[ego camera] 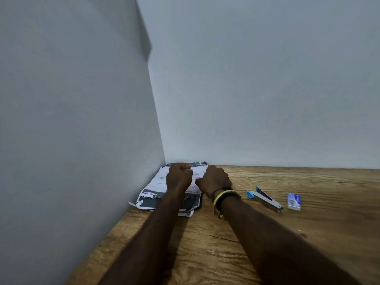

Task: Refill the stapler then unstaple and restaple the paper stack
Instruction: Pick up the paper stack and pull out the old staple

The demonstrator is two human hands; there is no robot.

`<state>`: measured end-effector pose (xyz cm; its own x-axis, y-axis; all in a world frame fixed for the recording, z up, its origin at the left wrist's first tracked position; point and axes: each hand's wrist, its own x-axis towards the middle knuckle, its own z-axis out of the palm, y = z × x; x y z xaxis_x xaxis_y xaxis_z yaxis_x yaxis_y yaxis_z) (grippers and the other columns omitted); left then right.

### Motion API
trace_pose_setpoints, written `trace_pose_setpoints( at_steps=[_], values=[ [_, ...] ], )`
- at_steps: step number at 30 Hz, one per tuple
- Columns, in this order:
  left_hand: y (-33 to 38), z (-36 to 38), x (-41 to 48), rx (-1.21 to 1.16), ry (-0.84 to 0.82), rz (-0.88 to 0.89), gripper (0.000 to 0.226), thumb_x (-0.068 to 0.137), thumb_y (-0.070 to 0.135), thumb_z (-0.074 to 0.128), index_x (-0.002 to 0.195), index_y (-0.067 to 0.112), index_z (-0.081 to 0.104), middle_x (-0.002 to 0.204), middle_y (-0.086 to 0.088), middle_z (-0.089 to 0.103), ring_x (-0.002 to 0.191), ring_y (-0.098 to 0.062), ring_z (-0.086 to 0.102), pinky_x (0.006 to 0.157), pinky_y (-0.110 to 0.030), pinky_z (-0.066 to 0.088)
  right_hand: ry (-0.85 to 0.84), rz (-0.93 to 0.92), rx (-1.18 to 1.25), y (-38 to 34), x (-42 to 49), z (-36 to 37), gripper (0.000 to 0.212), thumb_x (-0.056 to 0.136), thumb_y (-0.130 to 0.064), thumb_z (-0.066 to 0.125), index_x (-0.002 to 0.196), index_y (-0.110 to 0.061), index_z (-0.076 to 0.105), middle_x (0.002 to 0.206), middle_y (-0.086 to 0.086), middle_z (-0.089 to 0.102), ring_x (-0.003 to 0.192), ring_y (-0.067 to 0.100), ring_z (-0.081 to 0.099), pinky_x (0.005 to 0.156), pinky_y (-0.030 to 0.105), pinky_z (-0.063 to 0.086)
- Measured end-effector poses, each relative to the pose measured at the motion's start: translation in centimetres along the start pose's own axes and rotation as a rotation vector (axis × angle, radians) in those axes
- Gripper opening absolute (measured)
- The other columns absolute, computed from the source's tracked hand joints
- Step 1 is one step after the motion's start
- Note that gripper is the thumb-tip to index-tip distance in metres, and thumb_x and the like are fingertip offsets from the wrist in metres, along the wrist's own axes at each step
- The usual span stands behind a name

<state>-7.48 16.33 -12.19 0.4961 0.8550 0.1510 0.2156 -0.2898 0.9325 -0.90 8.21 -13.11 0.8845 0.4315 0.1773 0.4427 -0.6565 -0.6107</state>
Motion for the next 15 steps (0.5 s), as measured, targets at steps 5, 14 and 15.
trace_pose_setpoints(
  at_steps=[5, 14, 15],
  values=[
    [-1.4, 0.0, 1.3, 0.012, 0.007, -0.083, 0.024, 0.085, 0.012, 0.065, 0.105, 0.019, 0.074, 0.120, -0.004, 0.073, 0.118, -0.026, 0.063, 0.105, -0.032, 0.047, 0.011, 0.047, -0.022, -0.7, 0.5, 1.7, 0.037, 0.086, -0.029, 0.072, 0.119, -0.016, 0.066, 0.127, 0.011, 0.068, 0.118, 0.034, 0.067, 0.089, 0.037, 0.056],
    [-2.0, 0.2, 1.5, 0.003, 0.060, -0.075, 0.019, 0.086, 0.018, 0.062, 0.102, 0.020, 0.074, 0.118, -0.002, 0.074, 0.116, -0.026, 0.063, 0.100, -0.032, 0.047, 0.035, 0.202, 0.297, -0.8, 1.4, 1.4, 0.032, 0.086, -0.022, 0.066, 0.116, -0.013, 0.071, 0.127, 0.015, 0.071, 0.117, 0.039, 0.067, 0.091, 0.036, 0.054],
    [-2.0, 0.2, 1.6, 0.000, 0.073, -0.070, 0.019, 0.087, 0.020, 0.062, 0.102, 0.020, 0.074, 0.117, -0.002, 0.074, 0.115, -0.026, 0.064, 0.099, -0.032, 0.046, 0.036, 0.207, 0.303, -0.9, 1.4, 1.4, 0.030, 0.084, -0.022, 0.067, 0.113, -0.014, 0.072, 0.124, 0.014, 0.072, 0.115, 0.039, 0.068, 0.089, 0.035, 0.055]
  ],
)
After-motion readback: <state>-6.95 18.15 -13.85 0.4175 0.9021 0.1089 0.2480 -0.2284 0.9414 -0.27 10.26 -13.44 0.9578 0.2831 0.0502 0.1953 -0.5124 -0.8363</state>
